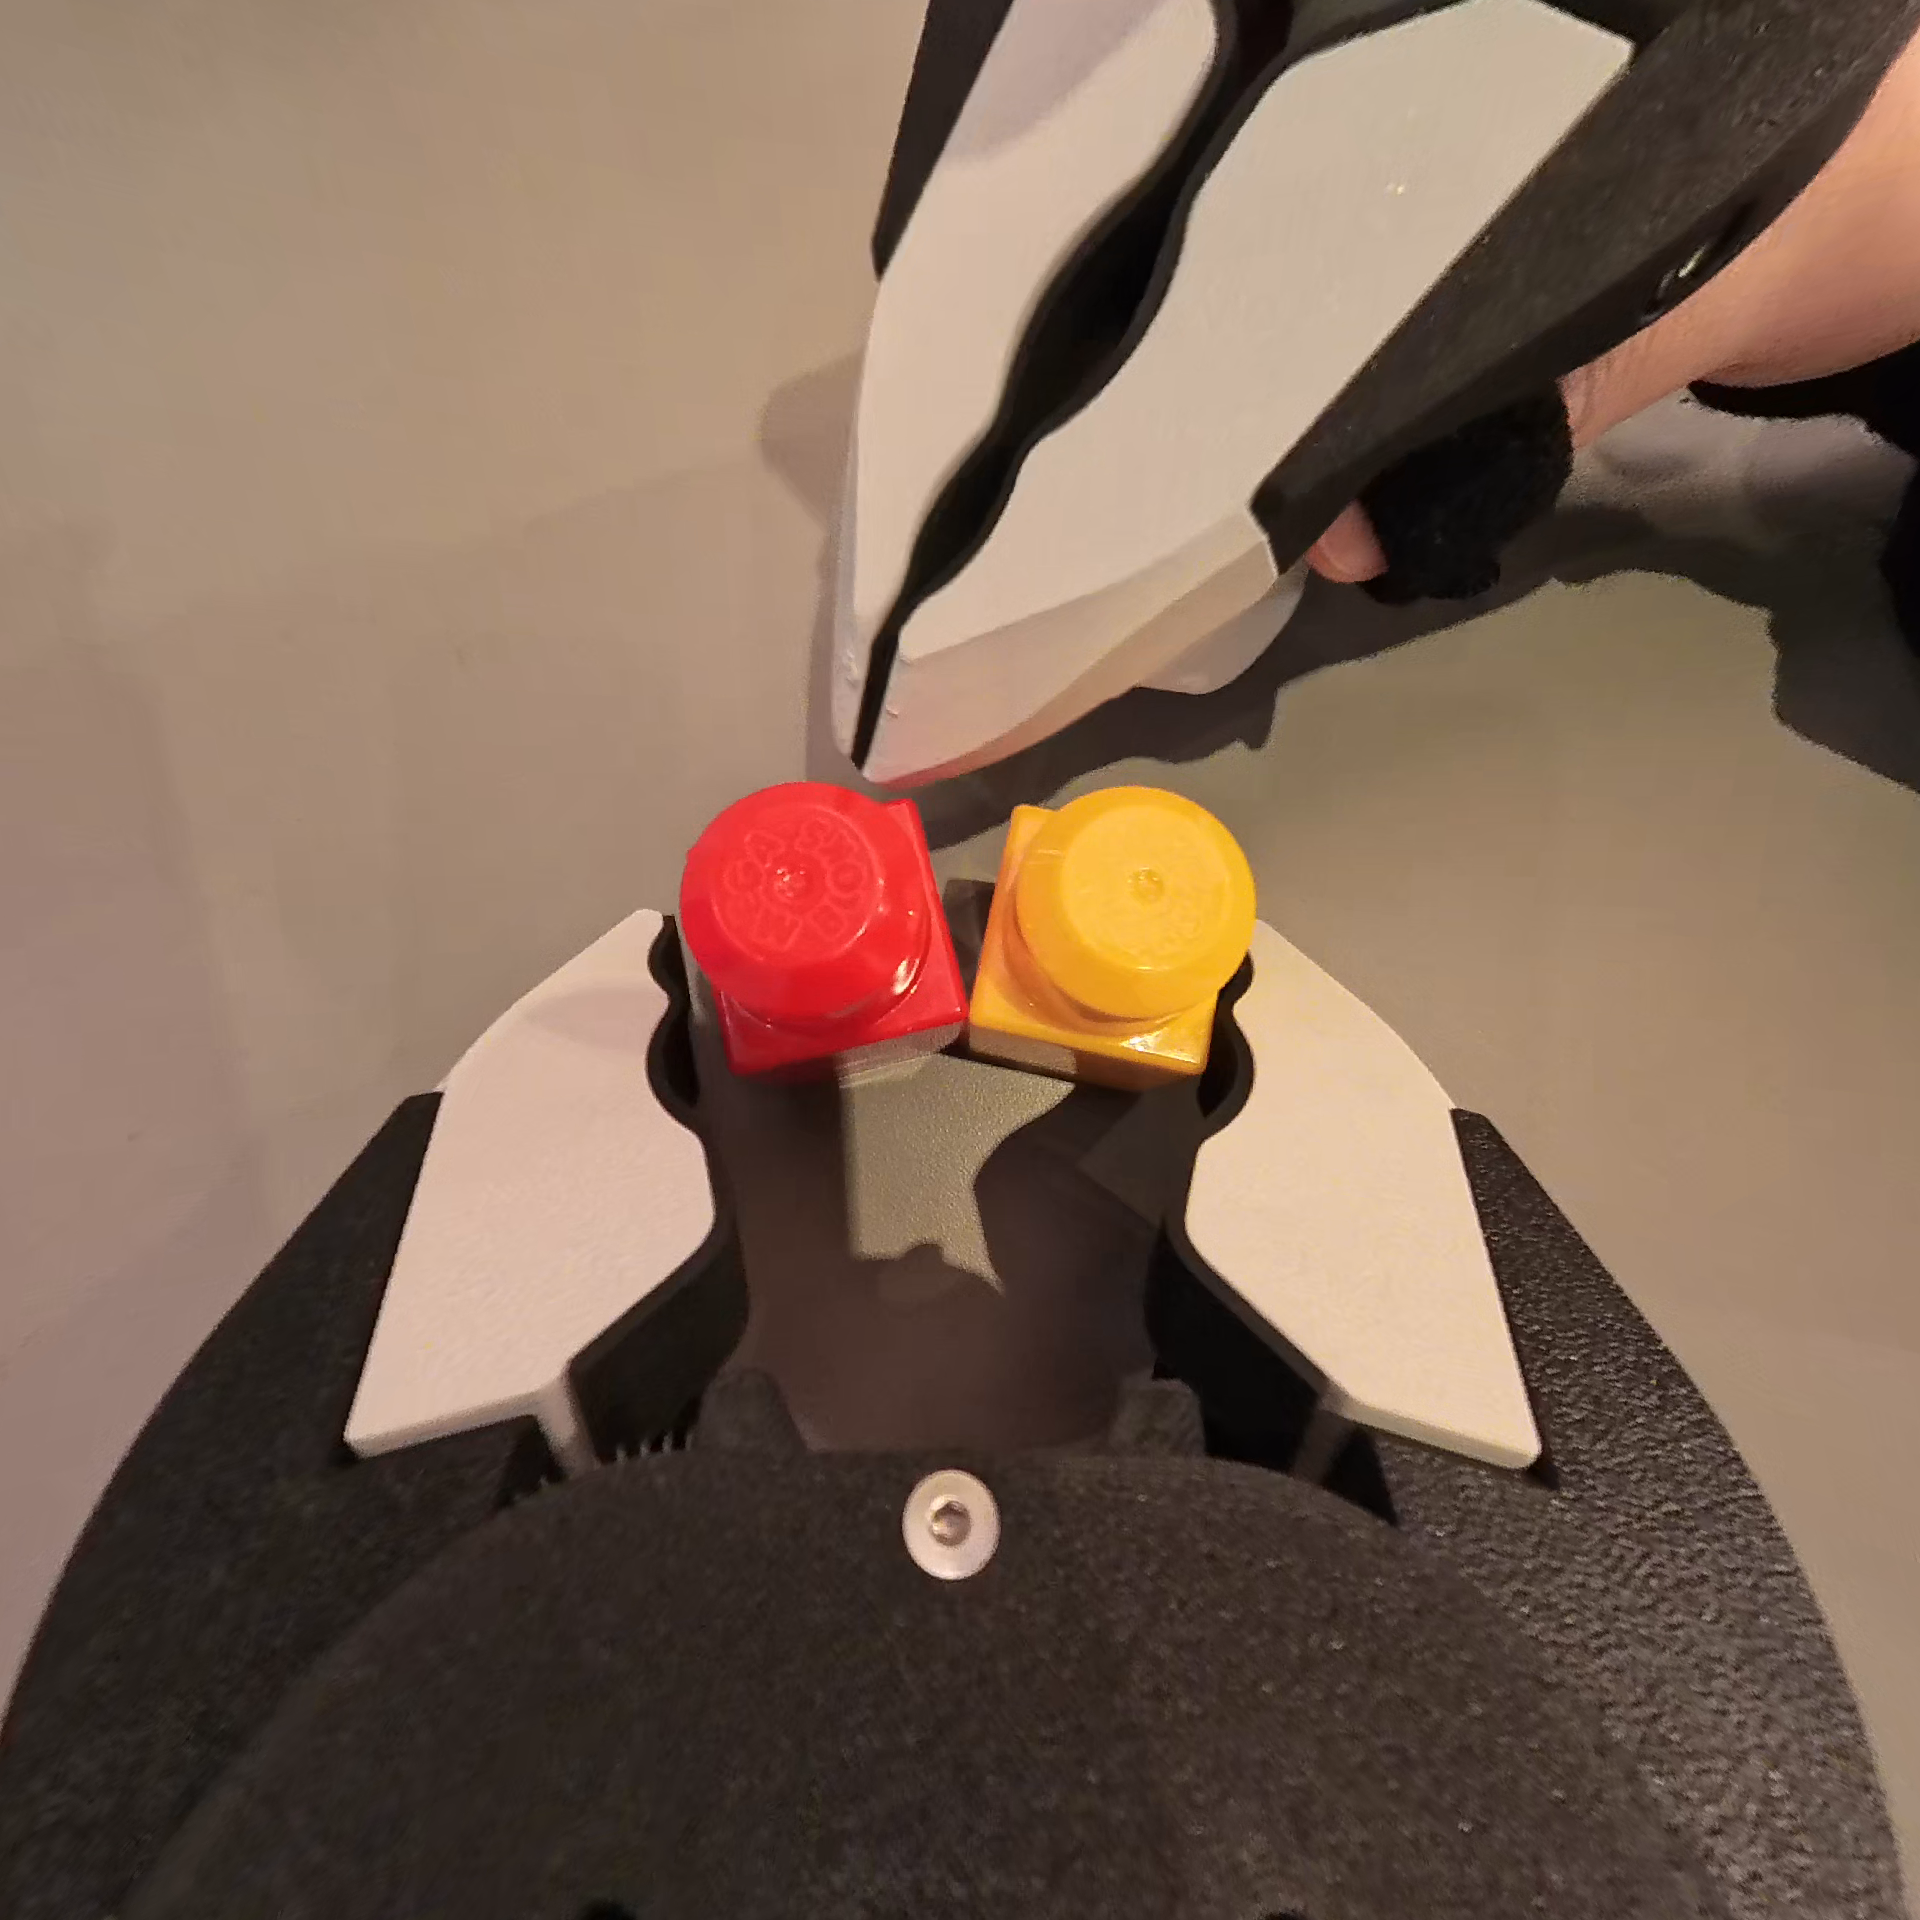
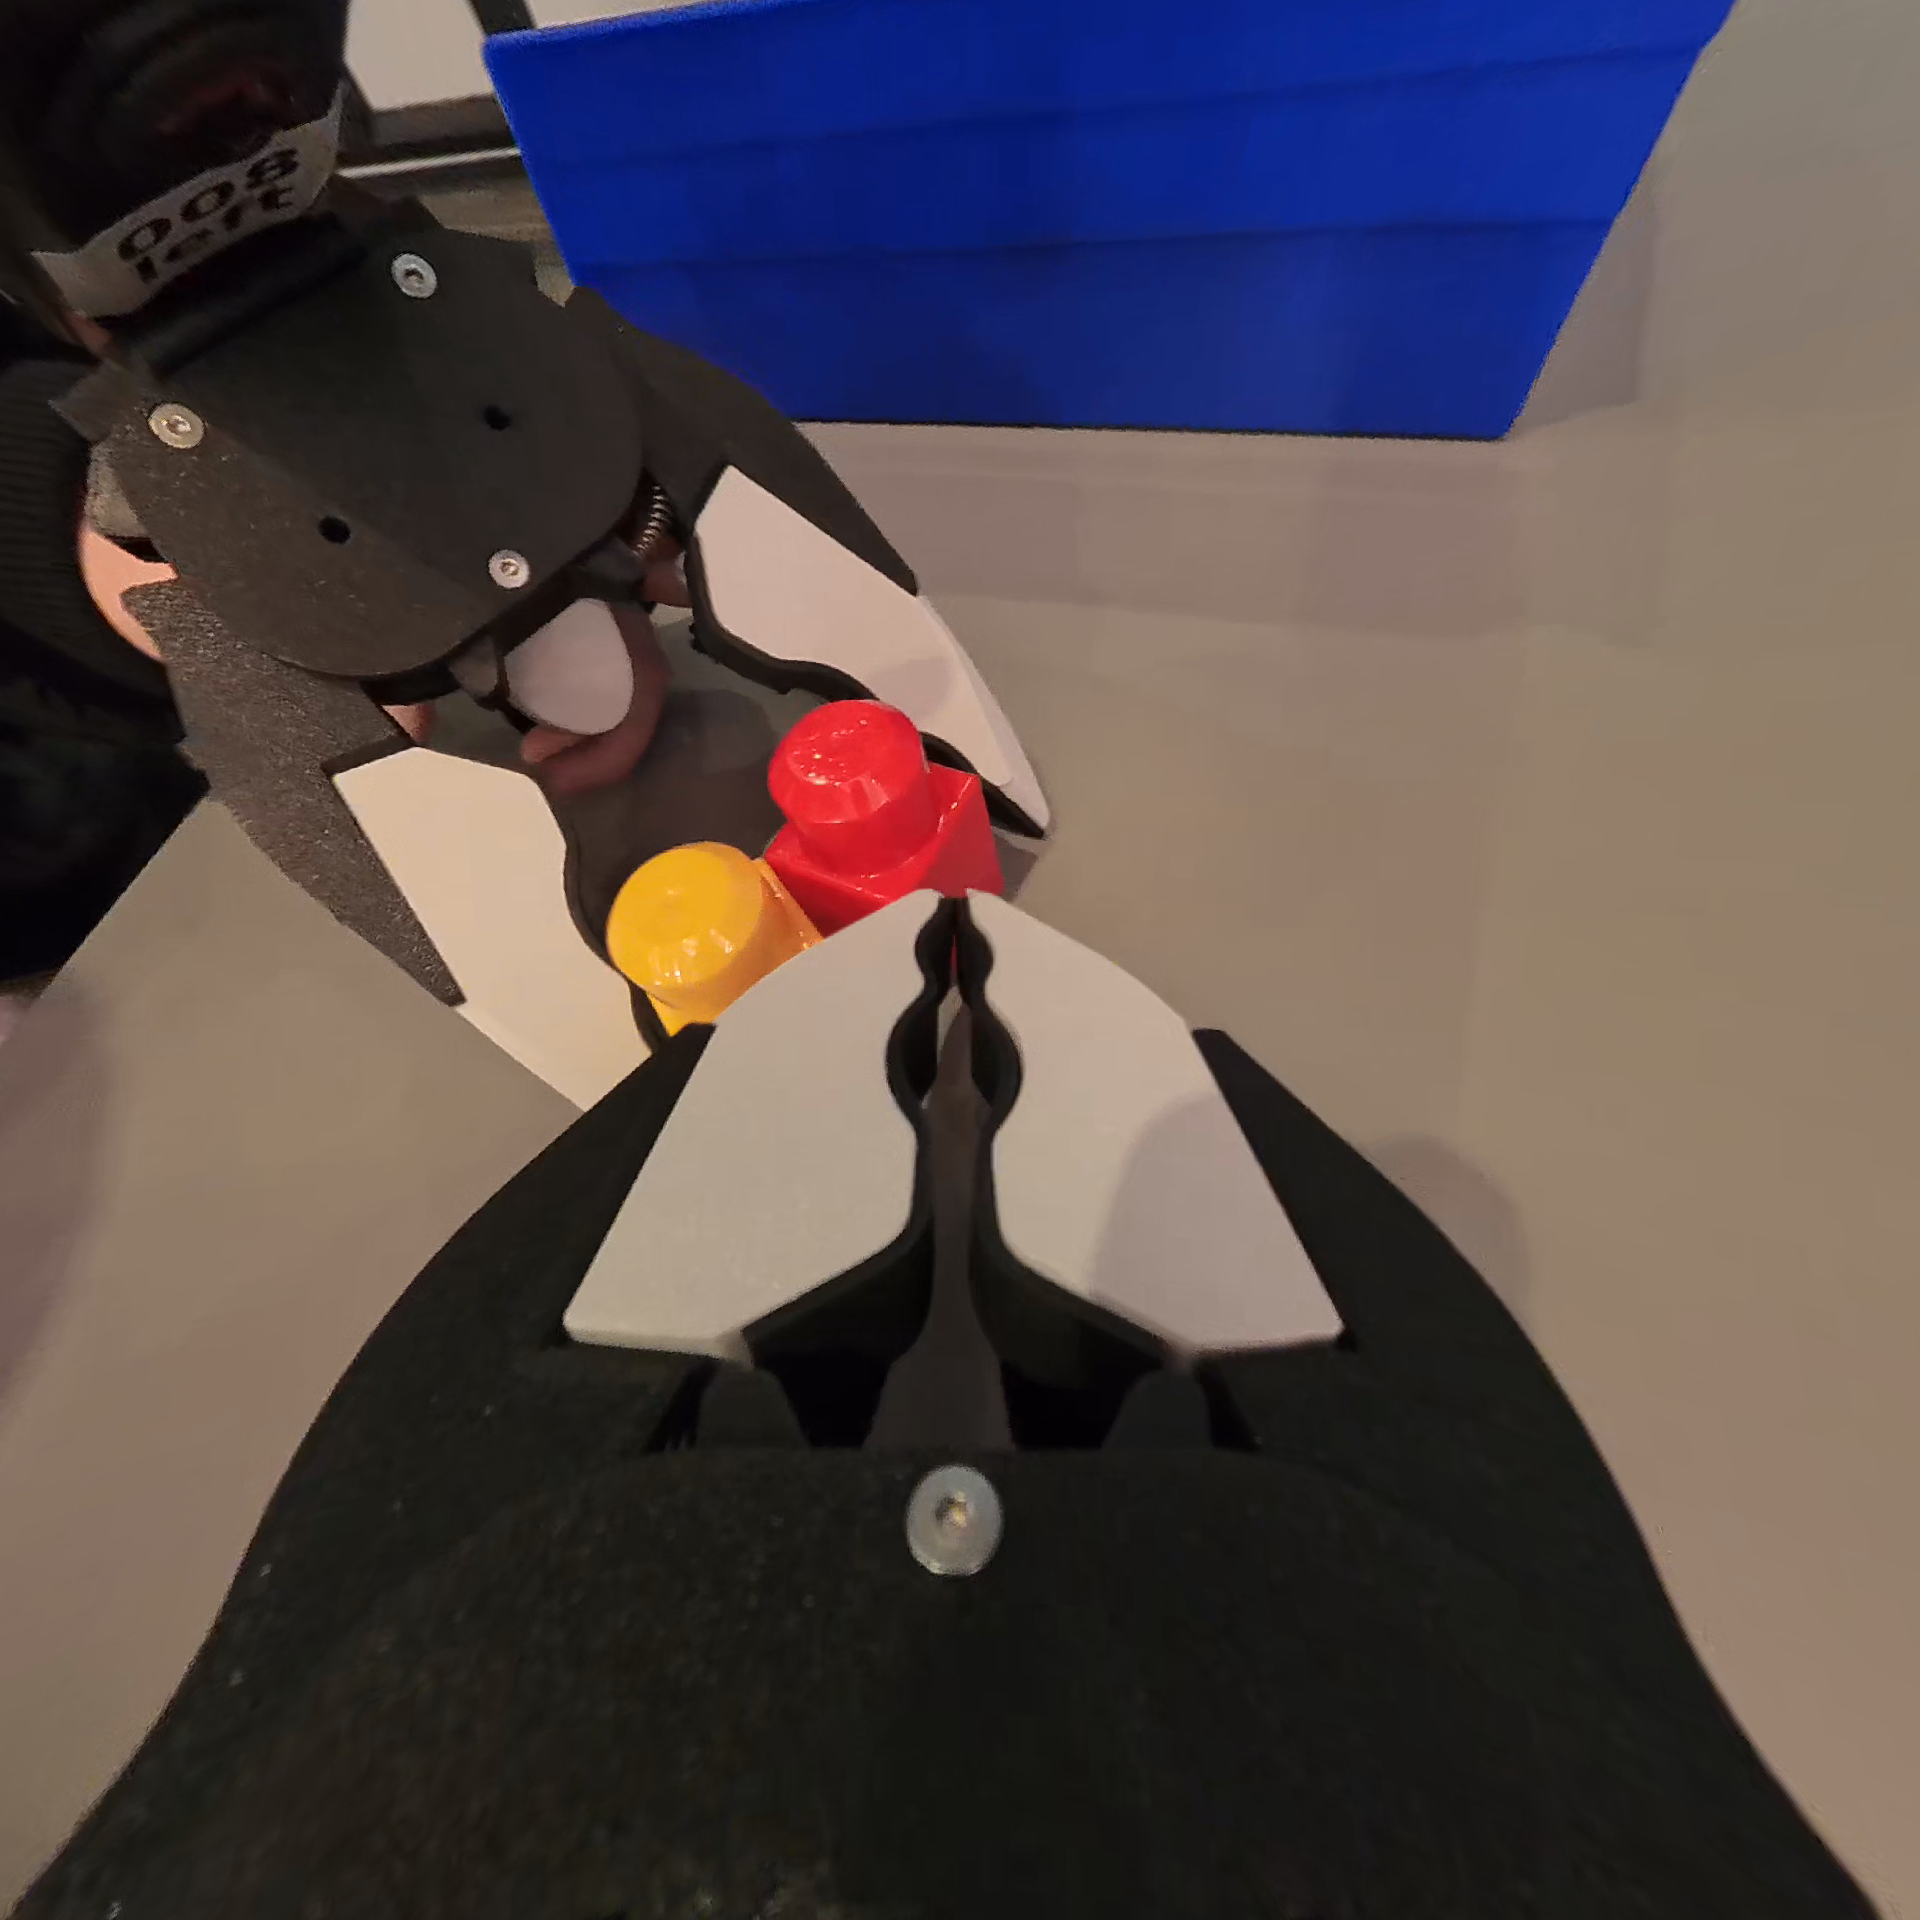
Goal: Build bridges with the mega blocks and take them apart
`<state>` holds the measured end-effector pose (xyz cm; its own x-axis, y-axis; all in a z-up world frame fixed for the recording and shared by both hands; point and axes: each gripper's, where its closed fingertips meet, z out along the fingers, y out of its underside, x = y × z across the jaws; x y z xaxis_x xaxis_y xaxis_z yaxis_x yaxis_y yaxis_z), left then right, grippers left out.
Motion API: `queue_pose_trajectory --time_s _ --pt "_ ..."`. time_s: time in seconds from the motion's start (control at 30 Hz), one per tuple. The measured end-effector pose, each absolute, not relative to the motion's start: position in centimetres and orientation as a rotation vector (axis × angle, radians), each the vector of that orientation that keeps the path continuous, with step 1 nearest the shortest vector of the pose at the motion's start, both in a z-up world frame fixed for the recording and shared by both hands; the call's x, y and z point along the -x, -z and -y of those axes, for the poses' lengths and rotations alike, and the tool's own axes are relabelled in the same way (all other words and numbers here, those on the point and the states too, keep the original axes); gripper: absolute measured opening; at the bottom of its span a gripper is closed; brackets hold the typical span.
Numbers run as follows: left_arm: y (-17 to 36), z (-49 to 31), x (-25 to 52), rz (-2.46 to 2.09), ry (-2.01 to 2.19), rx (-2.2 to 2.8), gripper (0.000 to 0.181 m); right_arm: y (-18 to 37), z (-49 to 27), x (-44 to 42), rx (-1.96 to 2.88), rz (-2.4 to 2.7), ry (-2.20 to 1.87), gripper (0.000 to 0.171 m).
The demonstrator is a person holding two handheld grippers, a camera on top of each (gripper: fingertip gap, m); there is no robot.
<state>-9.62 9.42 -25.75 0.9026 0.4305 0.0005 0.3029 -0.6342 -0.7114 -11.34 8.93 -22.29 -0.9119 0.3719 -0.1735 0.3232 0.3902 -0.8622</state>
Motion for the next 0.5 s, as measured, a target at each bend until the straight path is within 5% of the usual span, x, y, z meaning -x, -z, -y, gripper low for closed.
queue_pose_trajectory --time_s 0.5 --pt "25.7 -9.4 9.7 0.470 -0.195 2.307 0.091 23.8 -10.2 9.6 0.657 2.737 -1.427 0.000"
